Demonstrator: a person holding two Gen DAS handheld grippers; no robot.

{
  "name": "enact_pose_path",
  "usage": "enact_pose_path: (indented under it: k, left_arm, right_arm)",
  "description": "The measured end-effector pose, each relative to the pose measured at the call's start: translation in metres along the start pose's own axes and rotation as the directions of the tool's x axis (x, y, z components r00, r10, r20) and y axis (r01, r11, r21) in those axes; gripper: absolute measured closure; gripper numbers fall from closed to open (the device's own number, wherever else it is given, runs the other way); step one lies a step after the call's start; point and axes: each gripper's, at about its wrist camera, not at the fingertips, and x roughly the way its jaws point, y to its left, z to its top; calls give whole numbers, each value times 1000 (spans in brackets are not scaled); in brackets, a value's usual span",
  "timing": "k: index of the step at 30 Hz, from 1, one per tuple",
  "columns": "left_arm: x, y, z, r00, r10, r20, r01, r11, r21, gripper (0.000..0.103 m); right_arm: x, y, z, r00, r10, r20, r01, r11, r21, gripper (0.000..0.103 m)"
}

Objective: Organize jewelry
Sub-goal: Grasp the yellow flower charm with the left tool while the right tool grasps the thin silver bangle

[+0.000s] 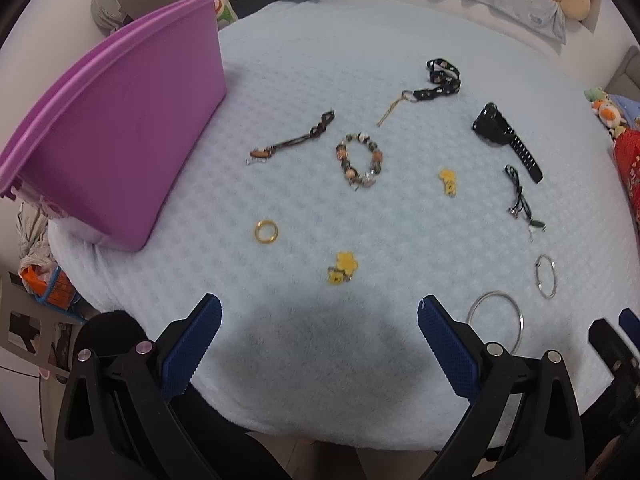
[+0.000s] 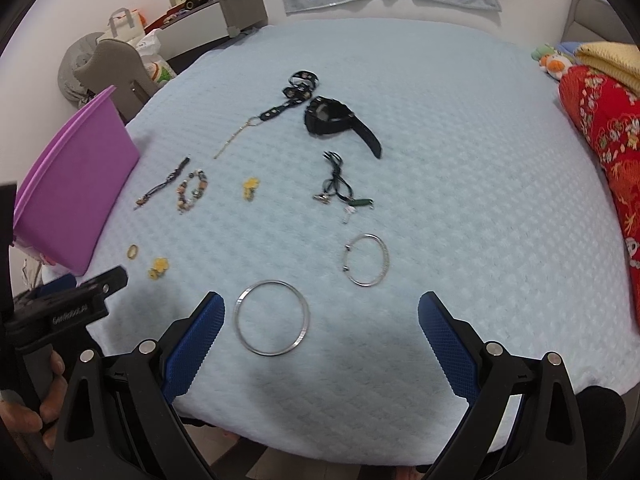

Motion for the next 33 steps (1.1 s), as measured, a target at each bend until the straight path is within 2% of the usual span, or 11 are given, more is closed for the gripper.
enact_pose_path:
  k: [5,11,15,33]
  left_arm:
    - [13,5,-10,999,-14,-34,14,1000,-20,6]
    - [25,4,-9,1000,-7,-6,7,1000,1,6]
    - [37,3,-6,1000,-14,-15,14,1000,-2,6]
    - [78,-7,4,999,1,-37,-2,1000,-10,6]
  right_arm:
    - [13,-17,-3,1000,0,-17,1,1000,20,10]
    - [33,-35,-6,1000,2,-25,-1,999,36,10]
    - [47,-43,-3,999,12,-33,-11,999,44,10]
    - [100,-52,7,993,-15,-113,18,999,27,10]
